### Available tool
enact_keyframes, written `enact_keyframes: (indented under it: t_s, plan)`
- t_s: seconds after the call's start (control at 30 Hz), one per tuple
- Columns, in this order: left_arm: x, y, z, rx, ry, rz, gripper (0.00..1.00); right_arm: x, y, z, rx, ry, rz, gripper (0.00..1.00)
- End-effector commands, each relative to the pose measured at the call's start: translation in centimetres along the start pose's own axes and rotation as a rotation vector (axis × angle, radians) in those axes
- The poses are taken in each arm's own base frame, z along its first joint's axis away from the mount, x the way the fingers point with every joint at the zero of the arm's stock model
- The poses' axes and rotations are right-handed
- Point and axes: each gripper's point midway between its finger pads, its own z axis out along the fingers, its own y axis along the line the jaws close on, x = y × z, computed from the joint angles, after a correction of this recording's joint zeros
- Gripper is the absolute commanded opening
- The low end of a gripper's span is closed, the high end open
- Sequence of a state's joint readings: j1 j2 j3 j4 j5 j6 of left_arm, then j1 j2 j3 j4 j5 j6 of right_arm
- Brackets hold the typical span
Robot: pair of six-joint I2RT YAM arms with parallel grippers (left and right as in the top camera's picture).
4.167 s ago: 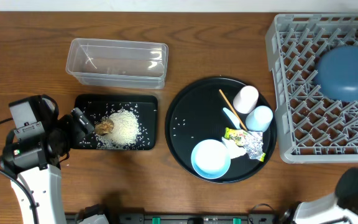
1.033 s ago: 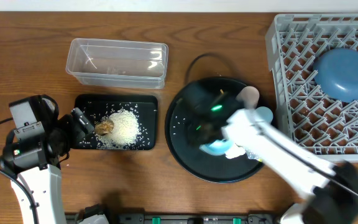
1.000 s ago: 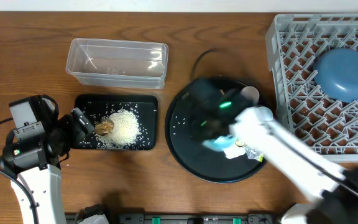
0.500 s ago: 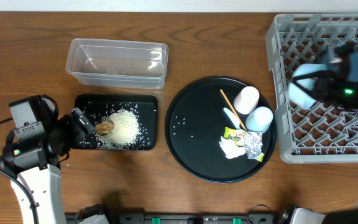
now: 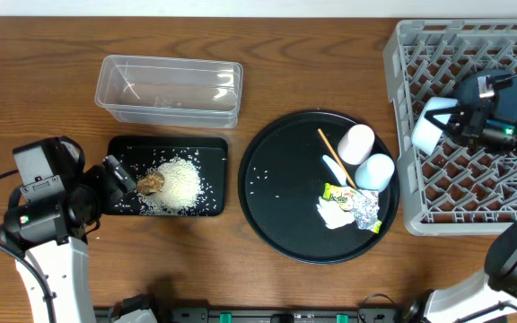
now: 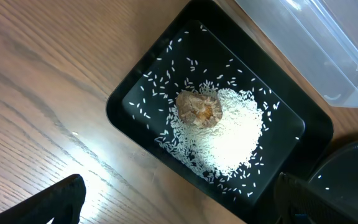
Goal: Sort waste into correct bins and load items into the dishwasher rack
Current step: 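Lift the bowl and carry it right to the dish rack, then lower the bowl into the rack and open the right gripper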
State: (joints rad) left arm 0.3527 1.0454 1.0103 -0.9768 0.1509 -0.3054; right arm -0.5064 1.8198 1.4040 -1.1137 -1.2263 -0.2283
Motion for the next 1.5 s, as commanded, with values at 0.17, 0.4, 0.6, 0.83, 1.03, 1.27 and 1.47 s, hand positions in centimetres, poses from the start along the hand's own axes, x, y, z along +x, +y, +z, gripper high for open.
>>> enact_keyframes:
  t_s: [0.17,0.4,0.6,0.83,1.03,1.27,1.47]
  plan:
    - [-0.6,-0.1,-0.5,0.002,-0.019,0.017,0.98,-1.6,-2.0,-2.8,0.006,-0.092,-0.015,0.03]
    - [-0.6,-0.1,-0.5,0.002,-0.019,0.017,0.98,-1.4,-3.6,-3.5,0.081,-0.091,0.003,0.04]
    - [-0.6,-0.1,-0.5,0.001,-0.019,0.017,0.98,-0.8,-5.3,-3.7,0.178,-0.067,0.084,0.06]
    - [-0.6,-0.1,-0.5,0.002,-0.019,0.017,0.98,-0.9,-5.5,-3.8,0.191,-0.067,0.079,0.01]
    - [-0.6,-0.1,-0.5,0.002,-0.019,0.017,0.98,-1.8,-5.0,-3.8,0.155,-0.097,0.040,0.01]
    - [-0.6,-0.1,-0.5,0.002,-0.019,0.017,0.98,-2.2,-5.6,-4.4,0.184,-0.112,0.002,0.01]
    - [-0.6,-0.1,-0.5,0.002,-0.019,0.017,0.98,-2.1,-5.8,-4.2,0.193,-0.101,-0.038,0.01]
